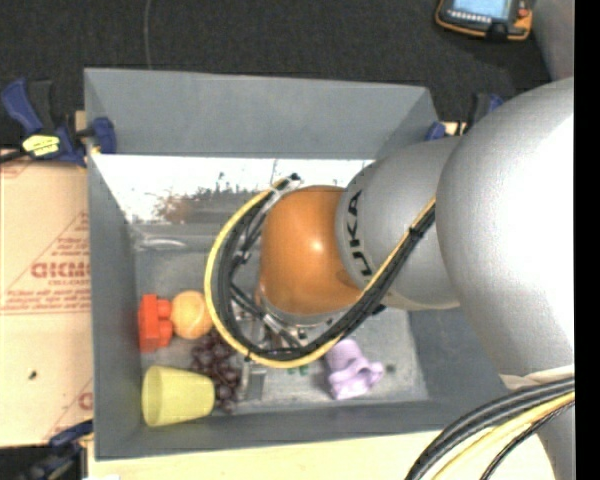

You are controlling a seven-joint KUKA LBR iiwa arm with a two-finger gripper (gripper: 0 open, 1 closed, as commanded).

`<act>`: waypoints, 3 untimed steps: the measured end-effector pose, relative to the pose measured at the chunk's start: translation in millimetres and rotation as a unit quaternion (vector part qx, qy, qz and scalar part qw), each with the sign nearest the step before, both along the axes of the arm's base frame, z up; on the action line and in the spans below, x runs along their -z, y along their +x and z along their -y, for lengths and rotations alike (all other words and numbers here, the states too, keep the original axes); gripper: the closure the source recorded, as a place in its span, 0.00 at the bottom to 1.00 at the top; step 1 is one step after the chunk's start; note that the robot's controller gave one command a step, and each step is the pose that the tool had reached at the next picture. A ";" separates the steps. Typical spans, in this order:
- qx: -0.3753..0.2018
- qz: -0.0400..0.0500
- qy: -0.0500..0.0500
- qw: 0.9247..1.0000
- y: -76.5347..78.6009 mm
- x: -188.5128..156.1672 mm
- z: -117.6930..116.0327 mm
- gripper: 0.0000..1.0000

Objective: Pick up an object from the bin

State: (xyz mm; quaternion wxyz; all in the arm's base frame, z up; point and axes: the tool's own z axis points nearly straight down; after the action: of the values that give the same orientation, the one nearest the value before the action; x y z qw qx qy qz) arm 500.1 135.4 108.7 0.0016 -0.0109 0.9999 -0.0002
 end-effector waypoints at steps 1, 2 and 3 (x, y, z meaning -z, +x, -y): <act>0.063 0.002 0.001 0.998 13.0 16.7 -23.2 0.00; 0.054 0.000 0.000 0.999 7.9 9.9 -19.7 0.00; 0.099 0.000 -0.005 0.995 0.8 22.9 -41.6 0.00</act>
Offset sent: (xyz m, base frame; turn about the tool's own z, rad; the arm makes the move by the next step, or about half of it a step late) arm -0.0161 -0.0060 0.0569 0.0079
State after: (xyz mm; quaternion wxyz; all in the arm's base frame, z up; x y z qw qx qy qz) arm 500.9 176.9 85.8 0.0018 0.0878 0.9961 -0.0049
